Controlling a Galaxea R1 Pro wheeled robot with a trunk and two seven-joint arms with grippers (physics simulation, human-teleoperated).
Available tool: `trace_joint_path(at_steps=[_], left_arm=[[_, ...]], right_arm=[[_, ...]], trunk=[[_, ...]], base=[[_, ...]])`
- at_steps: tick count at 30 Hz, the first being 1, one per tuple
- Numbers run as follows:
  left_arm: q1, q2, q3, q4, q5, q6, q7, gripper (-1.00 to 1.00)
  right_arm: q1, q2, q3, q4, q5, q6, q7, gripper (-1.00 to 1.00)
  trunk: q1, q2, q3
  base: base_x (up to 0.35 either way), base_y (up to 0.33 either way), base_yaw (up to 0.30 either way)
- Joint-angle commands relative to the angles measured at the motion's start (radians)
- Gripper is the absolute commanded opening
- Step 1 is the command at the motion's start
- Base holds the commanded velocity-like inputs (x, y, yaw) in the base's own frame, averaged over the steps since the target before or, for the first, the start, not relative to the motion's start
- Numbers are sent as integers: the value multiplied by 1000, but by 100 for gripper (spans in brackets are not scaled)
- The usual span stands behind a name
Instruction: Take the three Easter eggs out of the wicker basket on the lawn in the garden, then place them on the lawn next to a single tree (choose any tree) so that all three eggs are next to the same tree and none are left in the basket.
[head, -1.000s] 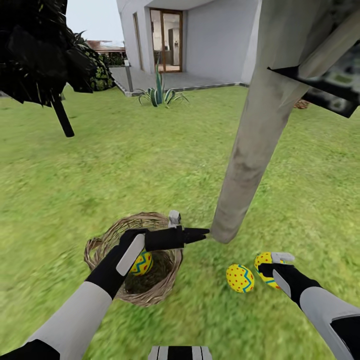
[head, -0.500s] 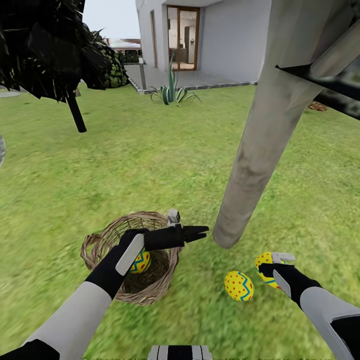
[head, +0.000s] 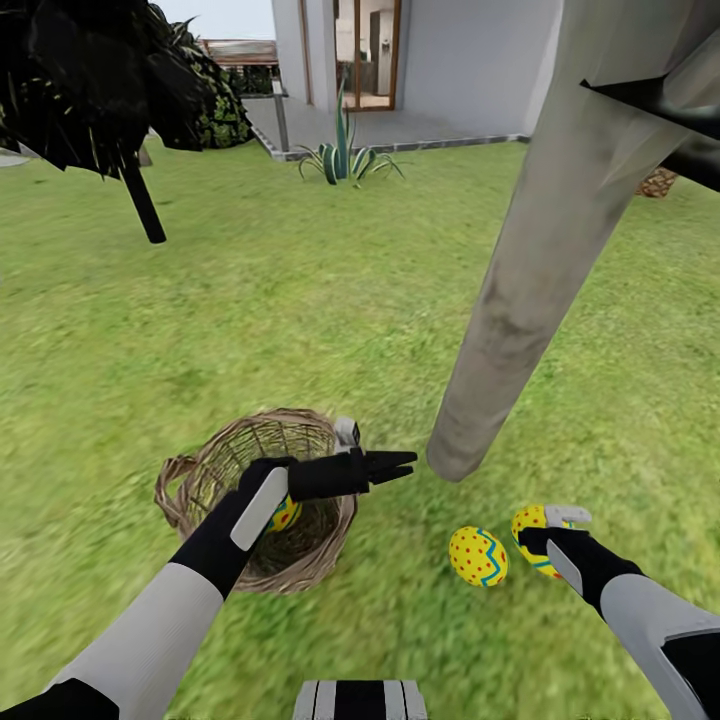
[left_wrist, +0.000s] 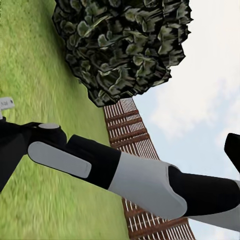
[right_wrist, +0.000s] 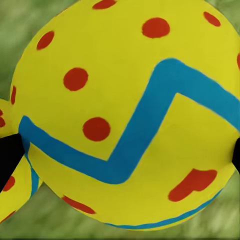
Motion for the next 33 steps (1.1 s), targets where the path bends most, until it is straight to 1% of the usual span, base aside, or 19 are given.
trace_joint_path(at_steps=[1,21,24,28,29,31,33], left_arm=[[-1,0,-1,0,4,5,-1,100],[-1,0,-2,-1,4,5,-1,100],[-1,-1,-3,-4,4,5,-1,100],[-1,-2,-5,-6,4,5,-2,100],[-1,-2,-5,-6,4,5,-2,100],[-1,-2,-5,-6,4,5,-2,100],[-1,-2,-5,-6,4,5,-2,100]], right_arm=[[0,-1,8,0,-11,6,-4,-100],[-1,-7,5,-9,-11,0,1,-100],[0,-7,5,-45,-12,3,4,-100],[-1,-3,4,-53,-14,1,5,-100],[-1,-3,3,-53,-15,-6,3,-100],[-1,-2,2,-51,-16,-60,-3,-100],[-1,-4,2,-51,-17,-82,-20,-100]], trunk=[[0,-1,-5],[9,-5,-82],[11,-6,-94],[12,-7,-109],[13,-7,-113],[14,-8,-121],[15,-8,-128]], base=[[0,0,0],[0,0,0],[0,0,0],[0,0,0],[0,0,0],[0,0,0],[0,0,0]])
